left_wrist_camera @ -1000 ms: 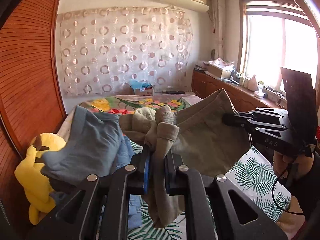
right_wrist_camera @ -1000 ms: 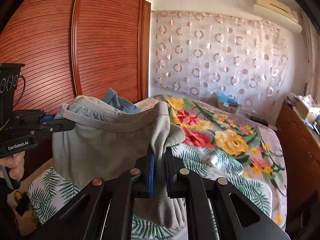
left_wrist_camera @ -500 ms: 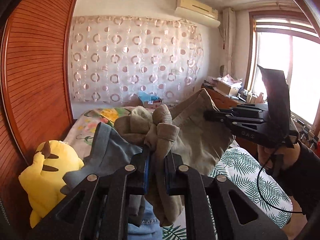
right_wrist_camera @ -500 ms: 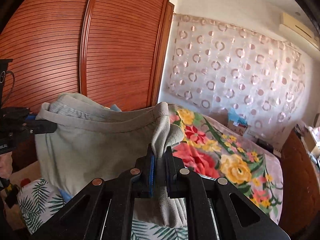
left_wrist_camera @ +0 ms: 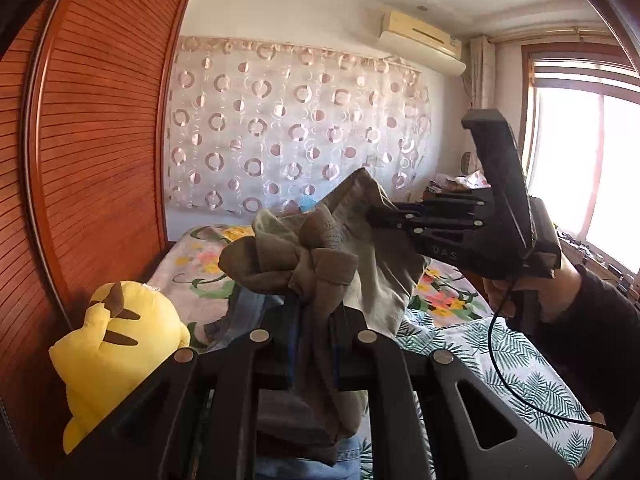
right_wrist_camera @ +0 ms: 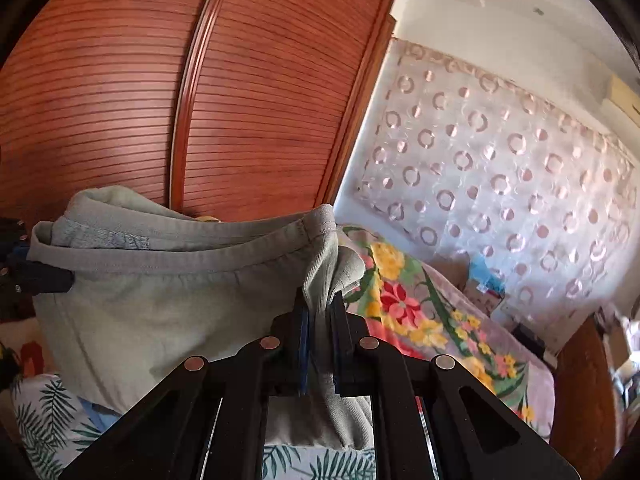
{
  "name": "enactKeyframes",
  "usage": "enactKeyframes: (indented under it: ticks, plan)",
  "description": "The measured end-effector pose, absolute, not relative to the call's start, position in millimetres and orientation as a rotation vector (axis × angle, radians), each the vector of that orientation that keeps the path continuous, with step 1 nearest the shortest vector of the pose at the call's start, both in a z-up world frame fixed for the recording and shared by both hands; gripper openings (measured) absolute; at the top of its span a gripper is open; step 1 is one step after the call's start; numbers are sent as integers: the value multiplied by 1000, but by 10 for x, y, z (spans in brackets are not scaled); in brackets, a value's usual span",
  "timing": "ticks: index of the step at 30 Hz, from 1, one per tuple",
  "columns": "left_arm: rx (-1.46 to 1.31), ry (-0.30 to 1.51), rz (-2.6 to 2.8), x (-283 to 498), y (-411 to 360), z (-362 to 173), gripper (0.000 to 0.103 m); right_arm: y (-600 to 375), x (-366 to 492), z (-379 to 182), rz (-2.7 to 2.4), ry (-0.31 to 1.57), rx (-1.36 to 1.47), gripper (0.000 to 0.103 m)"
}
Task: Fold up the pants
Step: 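Carry the shorts to the jeans stack and lower them on top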
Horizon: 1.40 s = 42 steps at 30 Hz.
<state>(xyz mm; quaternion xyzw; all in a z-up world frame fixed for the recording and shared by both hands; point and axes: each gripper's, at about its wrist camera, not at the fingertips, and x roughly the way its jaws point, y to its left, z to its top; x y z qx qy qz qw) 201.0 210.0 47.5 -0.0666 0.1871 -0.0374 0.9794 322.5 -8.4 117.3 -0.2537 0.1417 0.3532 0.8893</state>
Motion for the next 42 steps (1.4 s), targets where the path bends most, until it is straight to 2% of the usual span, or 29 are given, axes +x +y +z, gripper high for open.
enactKeyframes:
  ticks: [8, 17, 20, 24, 28, 33, 34, 35, 36, 37, 39, 42]
  plan:
    - [-204, 458, -7, 2127, 2387, 97, 13, 271, 3550, 997, 780, 355, -576, 9]
    - [-205, 505, 33, 2117, 2441, -30, 13, 535, 3872, 944, 819, 441, -545, 9]
    - [-197, 520, 42, 2119, 2436, -58, 13, 541, 3948, 946, 806, 491, -512, 25]
    - [-211, 527, 43, 2105, 2443, -57, 13, 422, 3948, 1074, 814, 491, -451, 39]
    - [-221, 537, 49, 2074, 2477, -29, 18, 200, 3912, 1208, 803, 479, -379, 43]
    - [-217, 512, 57, 1971, 2521, 38, 27, -40, 3742, 1137, 842, 484, -323, 43]
    - [-215, 506, 58, 1961, 2516, 61, 31, -48, 3723, 1097, 847, 492, -328, 43]
    - [-210, 497, 56, 1952, 2508, 96, 39, -69, 3711, 1045, 853, 500, -333, 43]
    - [-203, 494, 52, 1960, 2491, 115, 52, -73, 3703, 1010, 855, 505, -338, 43]
    - [-193, 495, 45, 1983, 2466, 120, 56, -78, 3703, 965, 855, 514, -339, 43]
    - [-158, 501, 47, 2044, 2415, 117, 74, -93, 3737, 884, 848, 534, -330, 43]
    - [-127, 522, 87, 2158, 2432, 30, 75, -74, 3867, 849, 835, 550, -322, 43]
